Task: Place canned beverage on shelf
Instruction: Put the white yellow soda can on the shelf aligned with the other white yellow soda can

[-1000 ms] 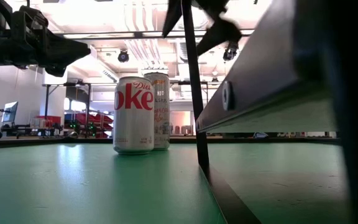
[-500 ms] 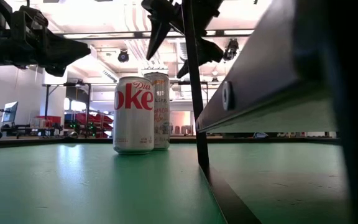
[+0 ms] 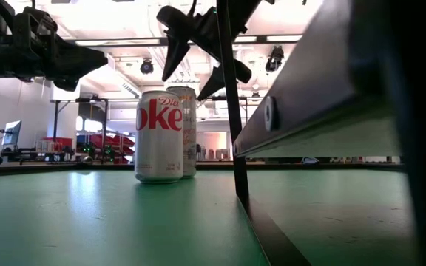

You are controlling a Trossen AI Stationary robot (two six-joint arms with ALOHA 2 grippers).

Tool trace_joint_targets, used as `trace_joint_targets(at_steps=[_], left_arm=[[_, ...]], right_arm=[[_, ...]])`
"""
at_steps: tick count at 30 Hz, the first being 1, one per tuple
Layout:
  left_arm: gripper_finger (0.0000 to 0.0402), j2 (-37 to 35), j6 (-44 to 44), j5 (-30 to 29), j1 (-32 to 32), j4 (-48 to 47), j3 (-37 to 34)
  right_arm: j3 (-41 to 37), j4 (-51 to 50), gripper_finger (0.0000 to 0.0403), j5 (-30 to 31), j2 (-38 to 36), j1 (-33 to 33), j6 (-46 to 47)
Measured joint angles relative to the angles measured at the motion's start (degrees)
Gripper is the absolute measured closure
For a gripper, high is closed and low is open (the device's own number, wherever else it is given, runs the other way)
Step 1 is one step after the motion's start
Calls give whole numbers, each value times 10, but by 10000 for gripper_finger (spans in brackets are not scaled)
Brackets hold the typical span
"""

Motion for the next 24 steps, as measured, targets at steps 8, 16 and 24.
trace_joint_targets(at_steps=[8,16,24], left_arm=[[313,0,0,0,0,0,0],[313,0,0,0,0,0,0],[313,0,0,0,0,0,0]], right_arm=[[0,12,21,-2,14,-12,-11],[-1,24,21,-2,27,-22,-25],[-1,28,22,0,30,-24,-29]])
